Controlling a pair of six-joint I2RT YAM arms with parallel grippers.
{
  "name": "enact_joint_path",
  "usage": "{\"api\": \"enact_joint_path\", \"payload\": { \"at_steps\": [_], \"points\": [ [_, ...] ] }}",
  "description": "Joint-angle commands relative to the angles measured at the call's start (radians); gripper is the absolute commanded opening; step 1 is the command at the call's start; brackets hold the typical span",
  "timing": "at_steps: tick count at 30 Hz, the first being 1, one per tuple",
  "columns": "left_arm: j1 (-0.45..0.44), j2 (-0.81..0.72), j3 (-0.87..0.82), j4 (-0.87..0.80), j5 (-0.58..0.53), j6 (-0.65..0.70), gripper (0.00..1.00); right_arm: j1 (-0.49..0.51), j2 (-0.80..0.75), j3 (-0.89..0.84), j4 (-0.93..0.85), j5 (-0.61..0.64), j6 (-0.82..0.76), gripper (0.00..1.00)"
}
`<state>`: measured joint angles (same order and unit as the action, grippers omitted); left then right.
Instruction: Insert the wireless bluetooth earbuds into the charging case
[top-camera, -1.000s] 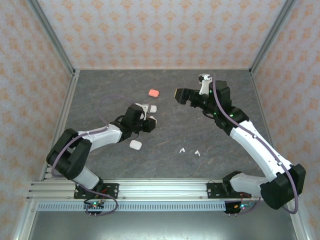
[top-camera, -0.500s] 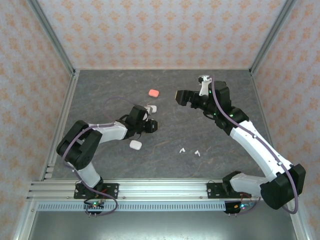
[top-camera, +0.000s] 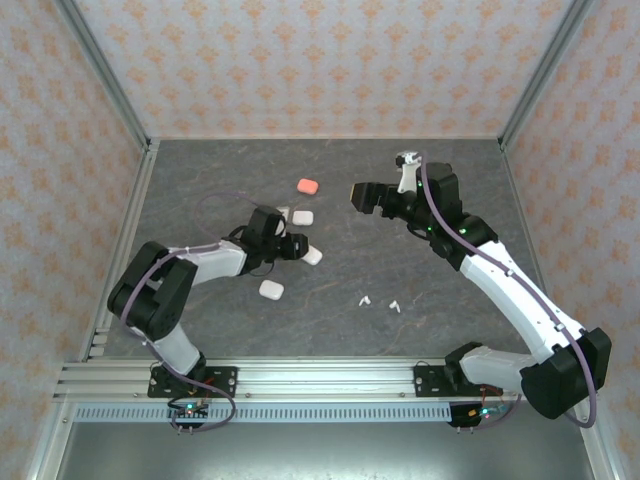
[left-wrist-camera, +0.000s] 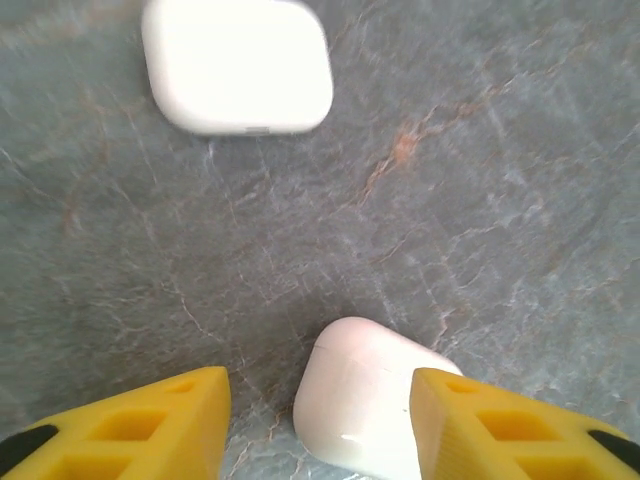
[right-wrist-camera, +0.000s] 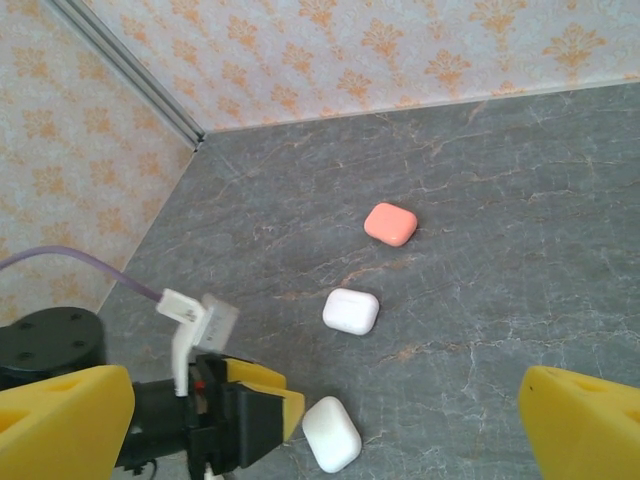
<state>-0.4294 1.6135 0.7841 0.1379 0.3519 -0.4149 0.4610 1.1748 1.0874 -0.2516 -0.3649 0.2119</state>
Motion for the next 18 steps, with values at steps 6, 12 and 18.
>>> {"api": "enact_joint_path", "payload": {
  "at_steps": [6,12,18],
  "points": [
    [0.063,-0.286,-0.038,-0.083,-0.097,0.079,0.64,0.009,0.046,-0.029,0.014,-0.072,0.004,0.99],
    [0.249,-0.370,-0.094,-0.089,-0.025,0.046,0.67,0.222,0.186,0.049,-0.117,0.063,-0.108,1.00],
    [0.387,-0.371,-0.148,-0.054,0.052,-0.021,0.68,0.441,0.391,0.143,-0.160,0.138,-0.166,0.97]
  ]
}}
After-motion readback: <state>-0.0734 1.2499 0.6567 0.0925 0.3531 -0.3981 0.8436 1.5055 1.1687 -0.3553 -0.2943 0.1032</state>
